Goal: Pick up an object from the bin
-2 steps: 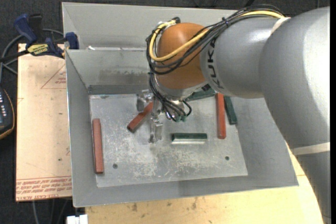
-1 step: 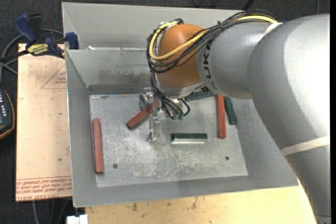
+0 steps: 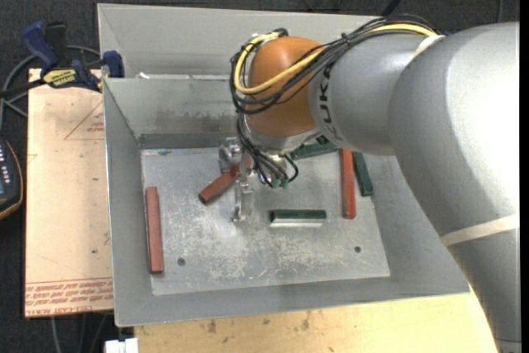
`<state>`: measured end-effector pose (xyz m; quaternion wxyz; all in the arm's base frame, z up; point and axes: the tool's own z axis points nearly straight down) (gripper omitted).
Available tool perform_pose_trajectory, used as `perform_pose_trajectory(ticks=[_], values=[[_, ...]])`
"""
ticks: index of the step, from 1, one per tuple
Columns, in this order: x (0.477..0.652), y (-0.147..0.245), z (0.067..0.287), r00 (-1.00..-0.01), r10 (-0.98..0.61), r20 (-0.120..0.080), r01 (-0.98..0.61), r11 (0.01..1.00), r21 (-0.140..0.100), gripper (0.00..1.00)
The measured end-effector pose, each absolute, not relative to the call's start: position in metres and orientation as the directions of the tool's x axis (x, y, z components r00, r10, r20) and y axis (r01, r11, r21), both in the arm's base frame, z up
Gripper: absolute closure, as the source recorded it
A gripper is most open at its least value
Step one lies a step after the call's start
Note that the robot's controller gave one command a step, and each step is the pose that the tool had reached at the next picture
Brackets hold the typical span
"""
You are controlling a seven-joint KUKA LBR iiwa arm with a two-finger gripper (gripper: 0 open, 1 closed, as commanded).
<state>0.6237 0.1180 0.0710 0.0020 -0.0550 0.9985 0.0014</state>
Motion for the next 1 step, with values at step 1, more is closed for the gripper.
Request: perform_pose_trajectory(ticks=[1], values=[[0.6242, 0.1176, 0.0721, -0.994, -0.109, -0.004, -0.109, 0.994, 0.002, 1.00]])
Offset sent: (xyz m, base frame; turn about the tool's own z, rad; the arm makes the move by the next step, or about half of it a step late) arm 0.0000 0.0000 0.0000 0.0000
